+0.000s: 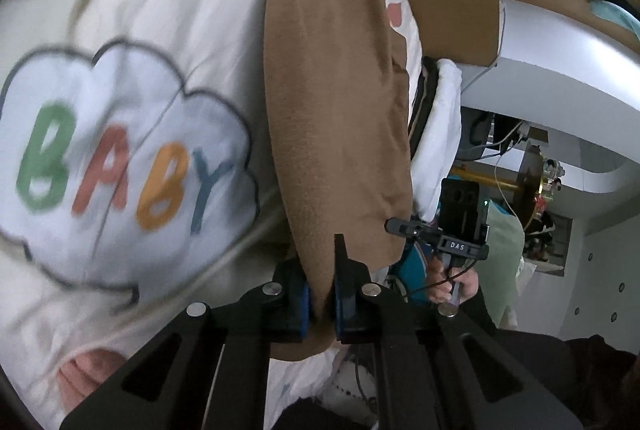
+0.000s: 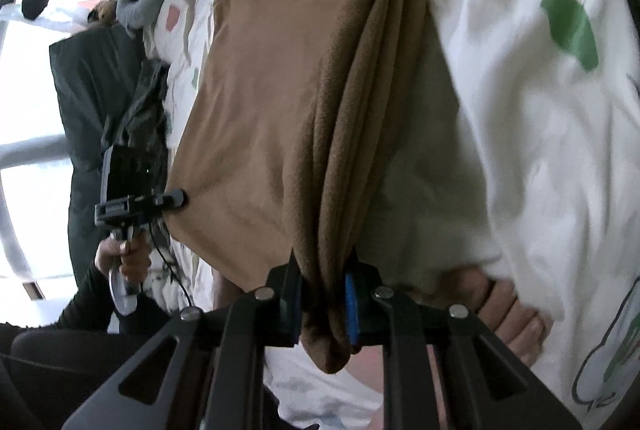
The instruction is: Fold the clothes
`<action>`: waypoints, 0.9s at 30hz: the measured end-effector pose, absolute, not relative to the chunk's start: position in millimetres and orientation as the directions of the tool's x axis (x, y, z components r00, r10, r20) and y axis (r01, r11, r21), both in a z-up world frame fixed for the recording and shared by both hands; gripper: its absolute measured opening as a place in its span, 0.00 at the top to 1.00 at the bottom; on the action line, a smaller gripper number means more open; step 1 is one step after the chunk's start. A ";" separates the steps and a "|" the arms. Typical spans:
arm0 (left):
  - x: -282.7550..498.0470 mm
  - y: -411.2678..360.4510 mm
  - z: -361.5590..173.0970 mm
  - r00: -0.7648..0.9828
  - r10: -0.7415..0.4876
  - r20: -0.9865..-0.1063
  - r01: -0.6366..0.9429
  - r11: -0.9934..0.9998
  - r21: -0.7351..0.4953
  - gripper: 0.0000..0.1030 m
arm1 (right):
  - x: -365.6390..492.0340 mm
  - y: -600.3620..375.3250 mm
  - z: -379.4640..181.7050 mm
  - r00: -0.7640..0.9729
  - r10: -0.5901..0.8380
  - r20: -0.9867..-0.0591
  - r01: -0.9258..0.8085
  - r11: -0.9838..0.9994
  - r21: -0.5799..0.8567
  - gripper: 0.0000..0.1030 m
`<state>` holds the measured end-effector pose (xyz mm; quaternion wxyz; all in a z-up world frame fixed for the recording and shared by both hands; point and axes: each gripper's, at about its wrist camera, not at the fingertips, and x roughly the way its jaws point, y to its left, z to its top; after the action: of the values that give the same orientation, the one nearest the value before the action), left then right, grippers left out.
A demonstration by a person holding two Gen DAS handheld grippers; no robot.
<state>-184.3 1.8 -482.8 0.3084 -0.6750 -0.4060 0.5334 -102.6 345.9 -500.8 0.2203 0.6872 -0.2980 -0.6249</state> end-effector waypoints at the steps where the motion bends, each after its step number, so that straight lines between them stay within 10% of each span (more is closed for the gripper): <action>1: -180.6 0.3 -482.3 0.106 0.877 -0.468 0.228 -0.479 -0.848 0.93 | -99.3 344.3 -501.1 0.056 -0.688 -0.723 -0.131 -0.723 0.678 0.85; 18: -140.1 -5.9 -486.4 0.195 0.857 -0.476 0.314 -0.515 -0.798 0.93 | -74.8 310.8 -511.4 0.229 -0.685 -0.691 -0.086 -0.722 0.687 0.84; 27: -133.2 -21.7 -490.1 0.239 0.814 -0.530 0.335 -0.581 -0.742 0.87 | -72.5 325.8 -515.0 0.234 -0.630 -0.740 -0.107 -0.774 0.624 0.63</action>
<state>-133.2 -21.7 -490.1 0.2481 -0.7469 -0.3845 0.4825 -72.5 325.8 -515.0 0.2301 0.7512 -0.2453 -0.5680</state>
